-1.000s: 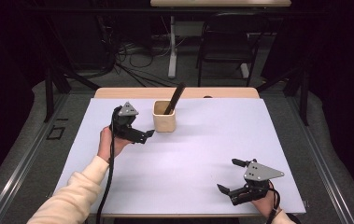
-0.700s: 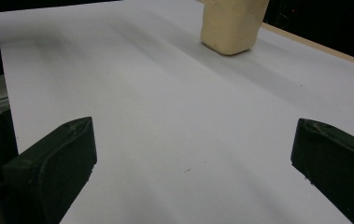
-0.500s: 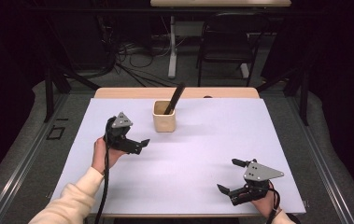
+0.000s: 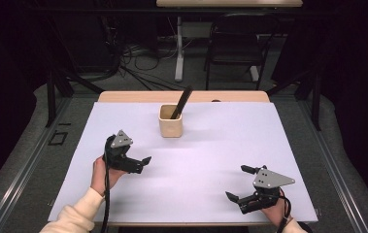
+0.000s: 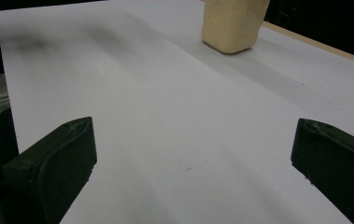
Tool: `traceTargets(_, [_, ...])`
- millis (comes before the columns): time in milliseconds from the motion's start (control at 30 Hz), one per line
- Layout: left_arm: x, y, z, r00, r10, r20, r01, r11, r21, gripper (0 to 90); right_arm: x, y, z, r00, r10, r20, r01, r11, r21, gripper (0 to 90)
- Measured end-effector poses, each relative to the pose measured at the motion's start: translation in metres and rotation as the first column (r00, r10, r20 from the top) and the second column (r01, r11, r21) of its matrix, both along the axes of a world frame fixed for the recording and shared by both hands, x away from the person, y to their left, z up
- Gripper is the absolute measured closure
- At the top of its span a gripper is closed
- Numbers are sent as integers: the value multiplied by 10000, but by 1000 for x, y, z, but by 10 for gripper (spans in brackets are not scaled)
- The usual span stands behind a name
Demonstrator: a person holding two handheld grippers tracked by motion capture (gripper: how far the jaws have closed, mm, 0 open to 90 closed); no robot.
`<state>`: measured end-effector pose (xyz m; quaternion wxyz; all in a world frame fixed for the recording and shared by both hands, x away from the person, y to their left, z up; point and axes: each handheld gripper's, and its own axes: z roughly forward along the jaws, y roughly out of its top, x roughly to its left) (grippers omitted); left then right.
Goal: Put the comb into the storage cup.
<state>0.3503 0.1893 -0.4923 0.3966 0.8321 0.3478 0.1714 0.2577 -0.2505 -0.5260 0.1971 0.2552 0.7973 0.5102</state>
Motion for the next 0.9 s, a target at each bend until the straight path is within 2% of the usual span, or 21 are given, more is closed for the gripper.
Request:
traceTargets(100, [-5,3,-3,10000,67,46,-67,9999,-92,0,0,0,0,10000,4,4,-4,10000,3,0])
traceTargets(467, [-22,10,-12,9999,134,-78,-134,9999,-2,0,0,0,0,10000,30,-8,-30,10000,-1,0])
traceTargets(800, [-37,13,-20,9999,158,-4,-158,9996,241,0,0,0,0,10000,39,-37,-39,10000,1,0])
traceTargets(900, [-41,15,-23,9997,244,-18,-243,9996,145,0,0,0,-1,10000,28,-60,-28,10000,18,0])
